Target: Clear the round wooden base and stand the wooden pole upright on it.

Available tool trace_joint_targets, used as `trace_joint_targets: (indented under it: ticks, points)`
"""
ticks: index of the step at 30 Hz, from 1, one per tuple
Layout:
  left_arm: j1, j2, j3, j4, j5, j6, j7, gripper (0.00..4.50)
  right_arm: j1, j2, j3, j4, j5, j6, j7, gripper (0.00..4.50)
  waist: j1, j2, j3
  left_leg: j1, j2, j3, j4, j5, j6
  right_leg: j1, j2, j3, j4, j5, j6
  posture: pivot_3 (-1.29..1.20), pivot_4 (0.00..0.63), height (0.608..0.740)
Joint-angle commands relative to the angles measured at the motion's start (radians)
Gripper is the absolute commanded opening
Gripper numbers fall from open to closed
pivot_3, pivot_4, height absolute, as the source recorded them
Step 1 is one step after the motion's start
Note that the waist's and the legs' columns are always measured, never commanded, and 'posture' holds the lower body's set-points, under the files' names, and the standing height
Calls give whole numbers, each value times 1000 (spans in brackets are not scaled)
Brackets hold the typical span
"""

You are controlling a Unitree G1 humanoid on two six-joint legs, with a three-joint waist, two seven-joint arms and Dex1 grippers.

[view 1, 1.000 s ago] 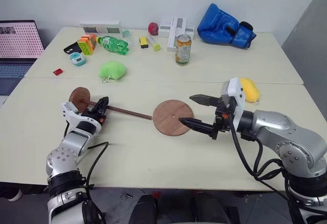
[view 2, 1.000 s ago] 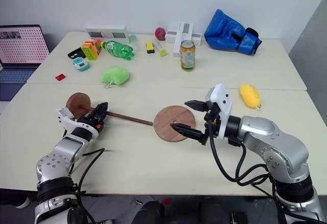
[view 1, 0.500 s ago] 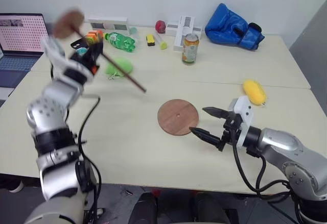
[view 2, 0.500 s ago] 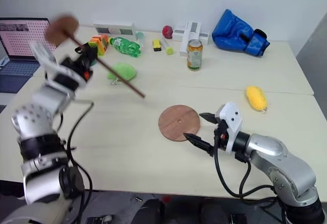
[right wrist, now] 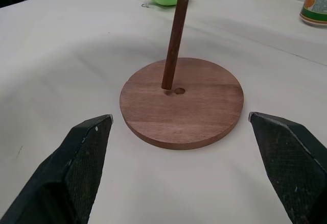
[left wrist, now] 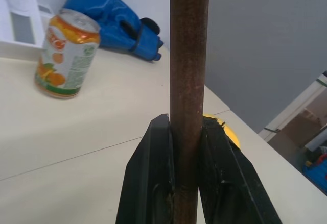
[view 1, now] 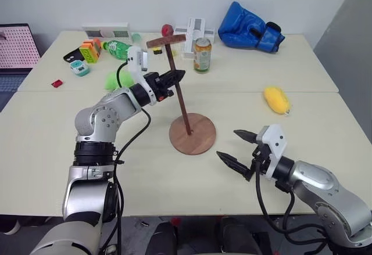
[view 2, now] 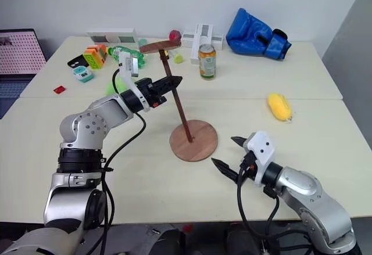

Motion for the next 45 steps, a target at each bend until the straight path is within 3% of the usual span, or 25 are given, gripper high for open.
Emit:
trace_joint_targets:
  ticks: [1,15,25,31,37,41,45]
  points:
    - [-14,-20,-5,-2,58,-62,-47,301,-9,7,-24,-66,21,13,-22,4500,4,0,0,0,0,0,0,0,0,0,0,0,0,0,0,0,150,740]
    - [16,-120,24,-7,112,-133,-76,301,-193,70,11,-136,77,216,-166,4500,13,0,0,0,0,0,1,0,0,0,0,-1,0,0,0,0,150,740]
    - [90,-40,-148,-227,273,-307,-280,301,-297,94,53,-164,82,351,-232,4500,14,0,0,0,0,0,0,0,0,0,-1,0,0,0,0,0,150,740]
    - [196,1,-213,-242,363,-418,-376,301,-226,-30,62,-159,81,381,-149,4500,13,1,-1,1,0,0,0,0,1,1,0,-1,0,0,0,0,150,740]
    - [265,17,-185,-152,375,-443,-373,301,-110,-89,26,-93,43,253,-62,4500,13,3,-3,12,0,1,-1,-2,5,11,0,0,0,0,0,0,150,740]
    - [233,-33,-152,-82,347,-426,-336,301,-32,-99,23,-28,-11,127,-16,4500,9,4,-9,32,1,0,-4,-3,6,32,1,0,-5,0,0,0,150,740]
    - [187,-84,-134,-90,301,-372,-311,301,53,-102,24,-11,-60,23,16,4500,16,3,-10,32,1,-1,-4,-3,7,35,1,-1,-9,0,1,0,150,740]
